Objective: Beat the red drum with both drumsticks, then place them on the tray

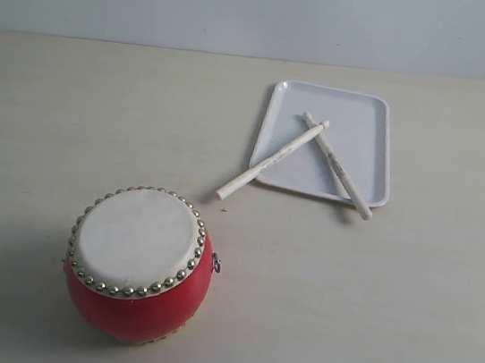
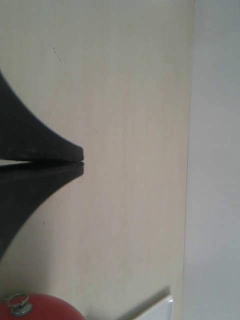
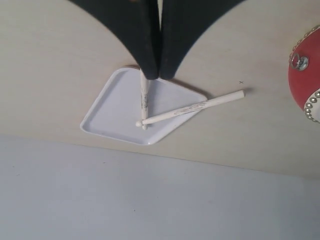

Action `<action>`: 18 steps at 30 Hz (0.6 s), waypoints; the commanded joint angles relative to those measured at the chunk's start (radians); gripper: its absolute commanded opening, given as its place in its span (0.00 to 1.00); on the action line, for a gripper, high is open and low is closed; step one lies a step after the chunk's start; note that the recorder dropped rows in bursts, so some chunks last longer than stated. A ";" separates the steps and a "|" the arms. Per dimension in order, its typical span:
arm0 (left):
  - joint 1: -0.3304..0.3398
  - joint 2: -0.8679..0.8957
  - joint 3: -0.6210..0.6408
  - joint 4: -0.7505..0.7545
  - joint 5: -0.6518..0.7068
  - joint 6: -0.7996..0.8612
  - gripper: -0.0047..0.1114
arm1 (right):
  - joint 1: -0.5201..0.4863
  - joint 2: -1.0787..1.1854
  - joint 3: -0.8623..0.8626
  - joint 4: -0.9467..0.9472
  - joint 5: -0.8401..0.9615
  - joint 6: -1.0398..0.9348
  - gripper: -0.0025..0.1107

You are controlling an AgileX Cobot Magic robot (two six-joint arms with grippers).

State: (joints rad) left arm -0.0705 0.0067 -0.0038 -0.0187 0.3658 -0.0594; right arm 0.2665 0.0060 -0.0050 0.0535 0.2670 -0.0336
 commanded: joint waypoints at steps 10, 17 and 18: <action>0.002 -0.007 0.004 -0.001 -0.011 0.000 0.04 | -0.120 -0.006 0.005 -0.006 -0.008 0.002 0.02; 0.002 -0.007 0.004 -0.001 -0.011 0.000 0.04 | -0.121 -0.006 0.005 -0.006 -0.008 0.002 0.02; 0.002 -0.007 0.004 -0.001 -0.011 0.000 0.04 | -0.121 -0.006 0.005 -0.006 -0.008 0.002 0.02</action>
